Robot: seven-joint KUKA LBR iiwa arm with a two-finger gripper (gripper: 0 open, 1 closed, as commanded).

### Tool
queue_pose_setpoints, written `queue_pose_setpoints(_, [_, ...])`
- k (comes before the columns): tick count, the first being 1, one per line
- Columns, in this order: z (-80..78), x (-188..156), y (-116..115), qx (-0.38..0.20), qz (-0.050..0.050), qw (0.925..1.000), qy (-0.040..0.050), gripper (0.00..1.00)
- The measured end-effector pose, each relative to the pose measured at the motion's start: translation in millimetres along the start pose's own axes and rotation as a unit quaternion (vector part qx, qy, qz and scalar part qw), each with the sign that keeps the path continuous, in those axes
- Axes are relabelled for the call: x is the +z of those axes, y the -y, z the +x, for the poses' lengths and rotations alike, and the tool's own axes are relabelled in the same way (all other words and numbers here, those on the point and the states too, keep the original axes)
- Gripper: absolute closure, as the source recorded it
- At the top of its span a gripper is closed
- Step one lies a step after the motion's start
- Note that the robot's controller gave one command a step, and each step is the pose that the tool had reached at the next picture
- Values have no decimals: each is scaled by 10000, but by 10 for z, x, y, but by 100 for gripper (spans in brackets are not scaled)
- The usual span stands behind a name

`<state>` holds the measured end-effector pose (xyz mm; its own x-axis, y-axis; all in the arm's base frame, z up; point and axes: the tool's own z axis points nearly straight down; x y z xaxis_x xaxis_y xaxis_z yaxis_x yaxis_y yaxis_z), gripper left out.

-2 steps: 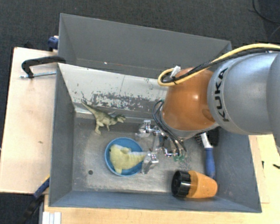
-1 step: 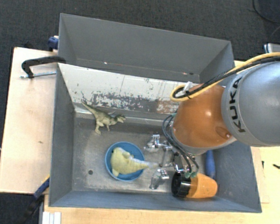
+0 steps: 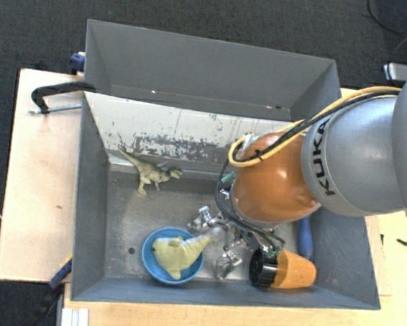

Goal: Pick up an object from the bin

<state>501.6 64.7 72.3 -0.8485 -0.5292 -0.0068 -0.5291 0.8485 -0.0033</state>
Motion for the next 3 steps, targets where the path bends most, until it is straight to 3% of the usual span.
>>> queue_pose_setpoints(1, [-165,-1,-334,853,-4,9964,3,0])
queue_pose_setpoints(2, [-172,-11,-320,859,6,9963,15,100])
queue_pose_setpoints(3, [-197,-438,-321,858,-6,9963,11,100])
